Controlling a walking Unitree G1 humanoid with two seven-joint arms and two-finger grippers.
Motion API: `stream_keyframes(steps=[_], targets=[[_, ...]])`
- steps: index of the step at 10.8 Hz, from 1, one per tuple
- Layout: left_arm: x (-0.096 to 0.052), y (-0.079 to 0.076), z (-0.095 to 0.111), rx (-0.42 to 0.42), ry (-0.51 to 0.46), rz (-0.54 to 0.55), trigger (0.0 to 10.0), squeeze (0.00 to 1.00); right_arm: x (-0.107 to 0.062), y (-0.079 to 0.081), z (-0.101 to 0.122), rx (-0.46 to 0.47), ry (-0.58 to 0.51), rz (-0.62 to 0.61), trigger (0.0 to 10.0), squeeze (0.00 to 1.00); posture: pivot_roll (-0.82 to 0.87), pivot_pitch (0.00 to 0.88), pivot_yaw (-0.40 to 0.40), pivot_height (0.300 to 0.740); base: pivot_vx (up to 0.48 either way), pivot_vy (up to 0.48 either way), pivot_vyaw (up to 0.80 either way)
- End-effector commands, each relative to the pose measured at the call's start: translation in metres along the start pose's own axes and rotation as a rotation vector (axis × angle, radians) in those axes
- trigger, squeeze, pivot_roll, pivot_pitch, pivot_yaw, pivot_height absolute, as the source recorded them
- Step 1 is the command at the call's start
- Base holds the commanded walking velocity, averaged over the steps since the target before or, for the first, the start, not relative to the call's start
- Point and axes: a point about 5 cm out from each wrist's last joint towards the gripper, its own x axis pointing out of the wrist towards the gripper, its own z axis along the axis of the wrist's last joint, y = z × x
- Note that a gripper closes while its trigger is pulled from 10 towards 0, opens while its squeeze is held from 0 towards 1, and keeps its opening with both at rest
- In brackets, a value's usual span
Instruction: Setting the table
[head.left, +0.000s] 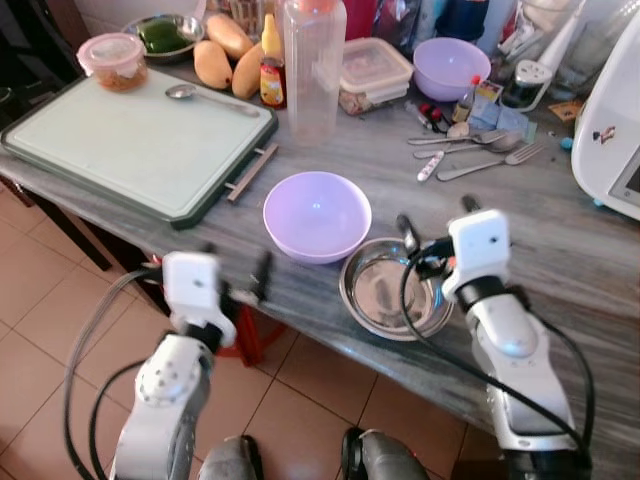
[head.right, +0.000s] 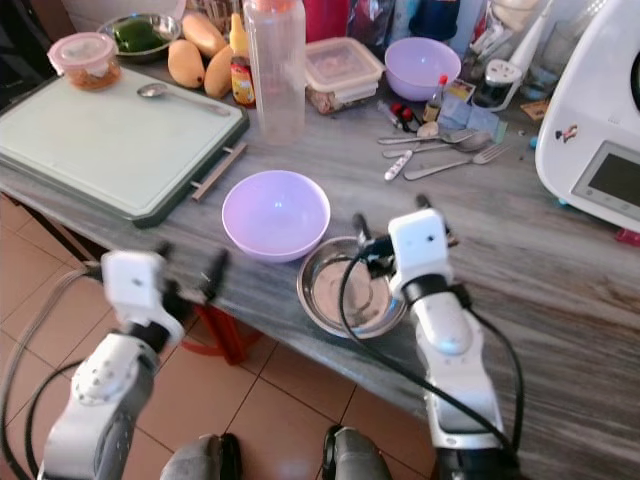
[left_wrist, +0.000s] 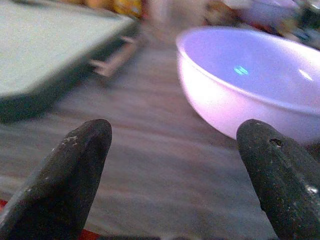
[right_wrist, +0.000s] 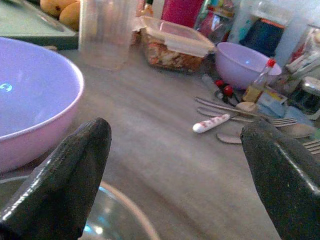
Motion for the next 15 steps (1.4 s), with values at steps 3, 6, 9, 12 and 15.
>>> stream_keyframes(steps=[3, 6, 9, 12, 15], targets=[[-0.004, -0.010, -0.001, -0.006, 0.028, -0.080, 10.0, 0.00, -0.005, 0.001, 0.002, 0.002, 0.015, -0.004, 10.0, 0.75, -0.02, 0.169, -0.014, 0.740, 0.000, 0.000, 0.00], [0.004, -0.013, -0.005, -0.013, 0.041, -0.087, 10.0, 0.00, -0.006, 0.003, 0.006, 0.026, 0.000, -0.002, 10.0, 0.75, -0.04, 0.173, -0.017, 0.740, 0.000, 0.000, 0.00], [0.020, -0.020, -0.010, -0.028, 0.042, -0.114, 10.0, 0.00, -0.013, -0.003, 0.010, 0.032, -0.011, -0.030, 10.0, 0.74, -0.08, 0.174, -0.014, 0.740, 0.000, 0.000, 0.00], [0.038, -0.028, -0.009, -0.035, 0.017, -0.130, 10.0, 0.00, -0.018, -0.002, 0.005, 0.052, 0.030, -0.021, 10.0, 0.73, -0.11, 0.171, -0.009, 0.740, 0.000, 0.000, 0.00], [0.028, -0.001, -0.009, 0.016, 0.006, -0.003, 10.0, 0.00, -0.016, 0.010, 0.005, 0.120, 0.039, 0.116, 10.0, 0.71, -0.09, 0.168, -0.008, 0.740, 0.000, 0.000, 0.00]])
